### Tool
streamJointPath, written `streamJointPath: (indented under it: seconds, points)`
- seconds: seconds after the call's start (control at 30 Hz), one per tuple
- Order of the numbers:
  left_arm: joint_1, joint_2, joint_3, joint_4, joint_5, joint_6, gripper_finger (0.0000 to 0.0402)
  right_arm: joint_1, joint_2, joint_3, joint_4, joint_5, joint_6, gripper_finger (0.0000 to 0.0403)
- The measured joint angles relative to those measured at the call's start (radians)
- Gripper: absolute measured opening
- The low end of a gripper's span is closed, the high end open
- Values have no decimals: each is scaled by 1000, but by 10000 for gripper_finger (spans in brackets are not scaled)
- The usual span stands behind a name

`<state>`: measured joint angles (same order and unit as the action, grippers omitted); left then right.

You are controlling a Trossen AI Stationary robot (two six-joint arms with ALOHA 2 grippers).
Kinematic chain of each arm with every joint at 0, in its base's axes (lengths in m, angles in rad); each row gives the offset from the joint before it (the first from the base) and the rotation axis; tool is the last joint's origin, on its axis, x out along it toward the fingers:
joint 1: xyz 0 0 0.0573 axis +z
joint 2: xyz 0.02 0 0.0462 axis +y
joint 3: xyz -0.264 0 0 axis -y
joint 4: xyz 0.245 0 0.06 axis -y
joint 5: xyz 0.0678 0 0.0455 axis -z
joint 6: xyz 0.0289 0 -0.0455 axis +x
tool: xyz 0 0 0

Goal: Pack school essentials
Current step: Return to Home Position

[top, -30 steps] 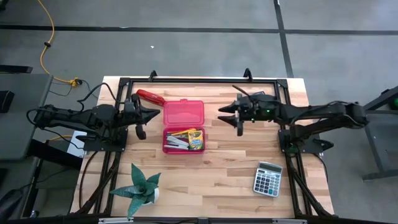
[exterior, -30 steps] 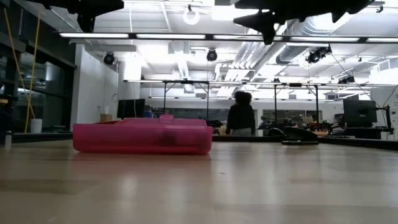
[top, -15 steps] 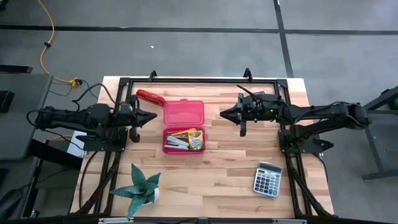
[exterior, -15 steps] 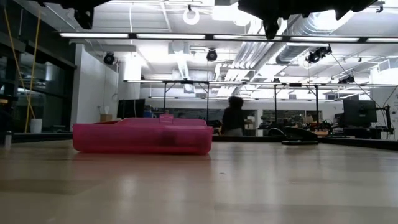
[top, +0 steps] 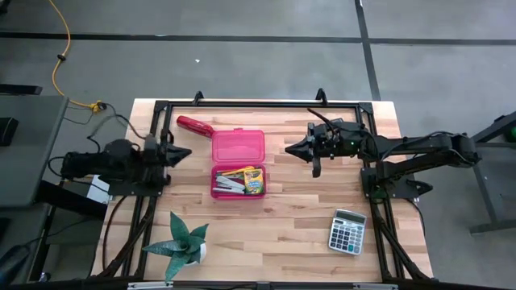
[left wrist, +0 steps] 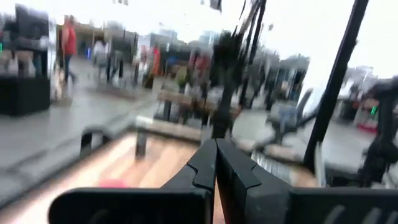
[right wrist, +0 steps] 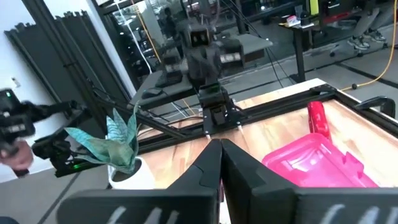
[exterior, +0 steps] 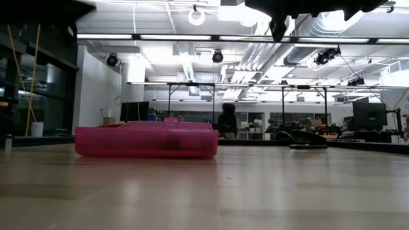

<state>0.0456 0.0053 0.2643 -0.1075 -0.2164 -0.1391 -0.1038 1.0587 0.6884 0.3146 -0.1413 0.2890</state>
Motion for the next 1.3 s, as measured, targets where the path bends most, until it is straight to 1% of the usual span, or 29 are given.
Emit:
streamJointPath:
  seconds: [0.07, 0.13, 0.2, 0.33, 0.37, 0.67, 0.87, 1.0, 1.07, 1.13, 1.23, 1.3]
  points:
    - [0, 3, -45, 13, 14, -6, 0, 0, 0, 0, 5, -1, 10, 2]
    - [5, 24, -89, 103, 39, -21, 0, 0, 0, 0, 4, -1, 36, 1]
    - [11, 16, -144, 101, 59, -54, 0, 0, 0, 0, 4, -1, 50, 1]
    - [29, -1, -239, 239, 71, -107, 0, 0, 0, 0, 3, -2, 77, 0]
    - [33, -1, -257, 233, 75, -118, 0, 0, 0, 0, 4, -2, 78, 0]
    - [48, 1, -253, 130, 117, -105, 0, 0, 0, 0, 5, -3, 107, 0]
    - [48, 1, -253, 133, 118, -108, 0, 0, 0, 0, 4, -7, 152, 0]
    - [48, 1, -253, 133, 126, -145, 0, -1, -40, 0, -71, -39, 135, 0]
    - [48, 1, -253, 133, 126, -137, 0, 0, -89, -39, -92, -41, 120, 0]
    - [48, 1, -253, 132, 126, -138, 0, 5, -151, -133, -55, -41, 134, 0]
    - [48, 1, -253, 132, 125, -137, 0, 10, -261, -319, 100, 4, 180, 0]
    - [48, 1, -253, 132, 125, -138, 0, 5, -337, -425, 216, 27, 181, 0]
